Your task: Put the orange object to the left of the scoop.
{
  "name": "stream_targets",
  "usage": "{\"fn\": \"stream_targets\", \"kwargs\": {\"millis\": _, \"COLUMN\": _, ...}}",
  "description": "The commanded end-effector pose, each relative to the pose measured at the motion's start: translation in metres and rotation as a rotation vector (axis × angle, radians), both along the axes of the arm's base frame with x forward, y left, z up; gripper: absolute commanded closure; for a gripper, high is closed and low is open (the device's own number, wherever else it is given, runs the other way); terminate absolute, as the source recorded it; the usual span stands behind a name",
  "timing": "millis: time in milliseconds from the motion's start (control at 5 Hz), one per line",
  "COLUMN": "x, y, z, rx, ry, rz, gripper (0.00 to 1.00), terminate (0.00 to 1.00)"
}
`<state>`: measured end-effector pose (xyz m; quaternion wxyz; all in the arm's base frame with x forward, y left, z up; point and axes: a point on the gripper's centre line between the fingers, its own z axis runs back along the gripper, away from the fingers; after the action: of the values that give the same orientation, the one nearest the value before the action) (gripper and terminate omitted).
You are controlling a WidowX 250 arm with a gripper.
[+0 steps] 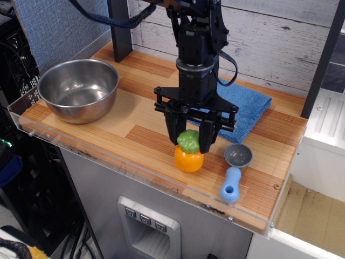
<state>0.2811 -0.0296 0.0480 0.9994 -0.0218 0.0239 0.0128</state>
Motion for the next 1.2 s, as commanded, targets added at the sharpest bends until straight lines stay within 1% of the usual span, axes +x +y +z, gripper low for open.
{"fn": "stream_targets", "kwargs": {"millis": 0, "x": 0.006, "y": -0.001, "z": 0.006, "rx": 0.023, "ry": -0.039, "rz": 0.004, "gripper": 1.00, "terminate": 0.00}}
{"fn": "stream_targets", "kwargs": {"millis": 200, "x": 0.008, "y": 0.002, "z": 0.010, "rx": -0.009, "ry": -0.047, "rz": 0.006, "gripper": 0.00, "terminate": 0.00}}
{"fn": "stream_targets", "kwargs": {"millis": 400, "x": 0.008, "y": 0.006, "z": 0.019, "rx": -0.026, "ry": -0.065, "rz": -0.002, "gripper": 0.00, "terminate": 0.00}}
{"fn": "stream_targets", "kwargs": {"millis": 600, "x": 0.005, "y": 0.012, "z": 0.040, "rx": -0.037, "ry": -0.115, "rz": -0.001, "gripper": 0.00, "terminate": 0.00}}
{"fn": "stream_targets", "kwargs": {"millis": 800, "x": -0.001, "y": 0.018, "z": 0.066, "rx": -0.024, "ry": -0.179, "rz": 0.031, "gripper": 0.00, "terminate": 0.00}}
{"fn": "stream_targets", "kwargs": {"millis": 1000, "x": -0.002, "y": 0.021, "z": 0.072, "rx": -0.007, "ry": -0.162, "rz": 0.069, "gripper": 0.00, "terminate": 0.00}}
